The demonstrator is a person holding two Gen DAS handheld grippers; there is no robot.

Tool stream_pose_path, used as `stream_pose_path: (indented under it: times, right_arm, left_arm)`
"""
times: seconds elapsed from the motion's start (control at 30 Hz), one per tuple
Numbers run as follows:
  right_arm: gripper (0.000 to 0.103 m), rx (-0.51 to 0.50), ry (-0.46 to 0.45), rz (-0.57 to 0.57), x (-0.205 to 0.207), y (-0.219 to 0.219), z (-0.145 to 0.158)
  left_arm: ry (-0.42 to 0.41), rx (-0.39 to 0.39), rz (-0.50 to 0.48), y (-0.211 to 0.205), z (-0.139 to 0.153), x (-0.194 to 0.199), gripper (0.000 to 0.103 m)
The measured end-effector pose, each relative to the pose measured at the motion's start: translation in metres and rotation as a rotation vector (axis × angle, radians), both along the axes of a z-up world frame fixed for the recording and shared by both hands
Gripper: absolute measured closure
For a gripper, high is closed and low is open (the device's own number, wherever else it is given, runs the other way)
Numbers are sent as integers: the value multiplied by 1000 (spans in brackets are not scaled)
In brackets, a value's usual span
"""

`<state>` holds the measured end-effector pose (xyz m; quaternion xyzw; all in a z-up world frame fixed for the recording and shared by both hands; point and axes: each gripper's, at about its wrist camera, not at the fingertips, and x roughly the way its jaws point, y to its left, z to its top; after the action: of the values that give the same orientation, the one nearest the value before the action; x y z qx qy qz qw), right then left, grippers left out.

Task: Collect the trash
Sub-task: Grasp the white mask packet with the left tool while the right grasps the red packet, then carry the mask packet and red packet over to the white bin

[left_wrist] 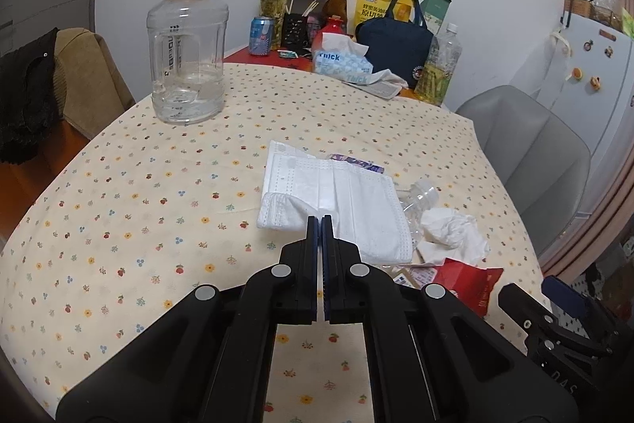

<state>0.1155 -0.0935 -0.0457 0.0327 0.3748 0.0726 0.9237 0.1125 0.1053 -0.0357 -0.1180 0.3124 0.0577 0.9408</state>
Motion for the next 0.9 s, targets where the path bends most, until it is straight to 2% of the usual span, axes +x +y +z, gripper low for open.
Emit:
stream_pose_path:
  times: [0.2, 0.3, 0.37, 0.43, 0.67, 0.9]
  right_arm:
    - [46, -10, 32, 8, 14, 11, -11]
    - [65, -13, 52, 0, 22, 12, -17]
    - [90, -5, 71, -3, 27, 11, -21]
    - [95, -7, 78, -7, 31, 11, -23]
    - [98, -18, 8, -24, 20, 6, -4]
    - [98, -4, -51, -70, 7, -18, 18]
  left_arm:
    - [12, -7, -4, 5, -7, 6, 100]
    - [16, -9, -8, 4, -9, 7, 100]
    - [18, -10, -11, 4, -10, 8, 100]
    - [18, -12, -11, 4, -11, 9, 100]
    - [5, -5, -17, -1, -6, 6, 100]
    - [-14, 8, -49, -19, 6, 1, 100]
